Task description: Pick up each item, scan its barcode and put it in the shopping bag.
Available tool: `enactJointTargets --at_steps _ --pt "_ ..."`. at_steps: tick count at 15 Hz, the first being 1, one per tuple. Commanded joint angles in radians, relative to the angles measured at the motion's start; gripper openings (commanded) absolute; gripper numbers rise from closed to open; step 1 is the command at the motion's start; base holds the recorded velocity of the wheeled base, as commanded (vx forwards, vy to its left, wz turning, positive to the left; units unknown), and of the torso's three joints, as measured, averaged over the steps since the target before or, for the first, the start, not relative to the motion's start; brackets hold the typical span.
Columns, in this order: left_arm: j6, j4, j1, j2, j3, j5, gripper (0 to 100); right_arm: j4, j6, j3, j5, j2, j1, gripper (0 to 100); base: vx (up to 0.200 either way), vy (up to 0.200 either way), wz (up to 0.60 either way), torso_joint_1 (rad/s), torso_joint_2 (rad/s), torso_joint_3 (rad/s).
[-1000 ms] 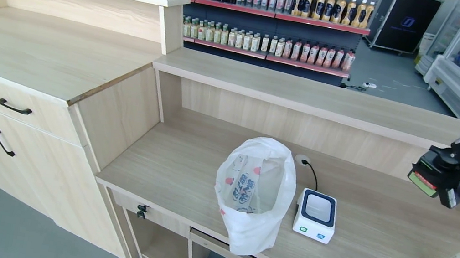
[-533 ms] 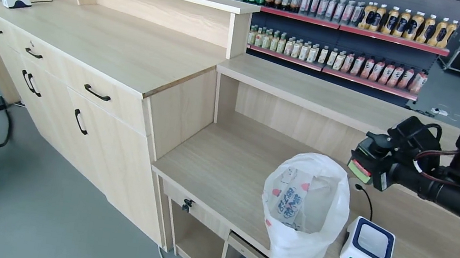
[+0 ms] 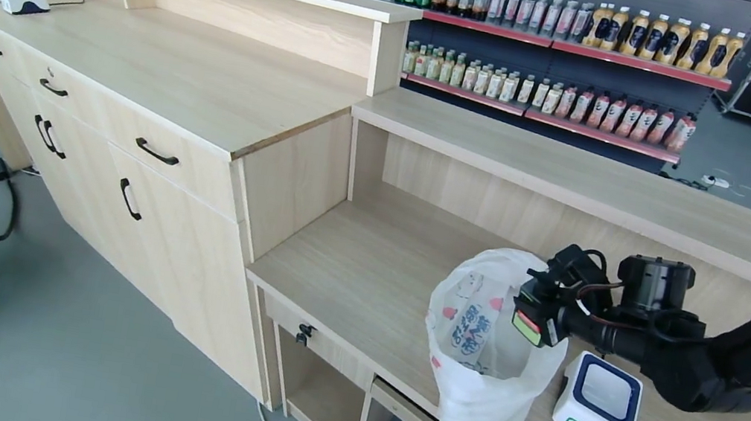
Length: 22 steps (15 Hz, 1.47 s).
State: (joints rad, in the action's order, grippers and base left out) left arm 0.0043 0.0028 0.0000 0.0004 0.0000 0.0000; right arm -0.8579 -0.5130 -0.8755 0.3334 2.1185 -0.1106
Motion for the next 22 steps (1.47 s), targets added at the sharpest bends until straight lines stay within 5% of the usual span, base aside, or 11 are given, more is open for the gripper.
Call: enactJointTargets --at_steps 1,6,16,17,22 --pt "0.0 0.0 0.0 0.0 0.0 0.0 100 -0.003 0.001 -0.056 0.01 0.118 -0.001 0 0.0 0.0 0.0 0.0 0.0 0.0" --pt "0.0 0.0 0.0 0.0 0.0 0.0 100 -0.003 0.005 -0.152 0.012 0.21 0.003 0 0.0 0.0 0.0 0.0 0.0 0.0" --pt "0.0 0.0 0.0 0.0 0.0 0.0 100 0.0 0.079 -0.126 0.036 0.224 0.009 0 0.0 0.0 0.0 0.0 0.0 0.0" --pt "0.0 0.0 0.0 0.0 0.0 0.0 100 0.005 0.076 -0.112 0.036 0.224 0.019 100 0.0 0.0 0.0 0.0 0.0 0.0" --pt "0.0 0.0 0.0 0.0 0.0 0.0 100 0.008 0.125 -0.049 0.036 0.051 0.028 100 0.0 0.0 0.0 0.0 0.0 0.0"
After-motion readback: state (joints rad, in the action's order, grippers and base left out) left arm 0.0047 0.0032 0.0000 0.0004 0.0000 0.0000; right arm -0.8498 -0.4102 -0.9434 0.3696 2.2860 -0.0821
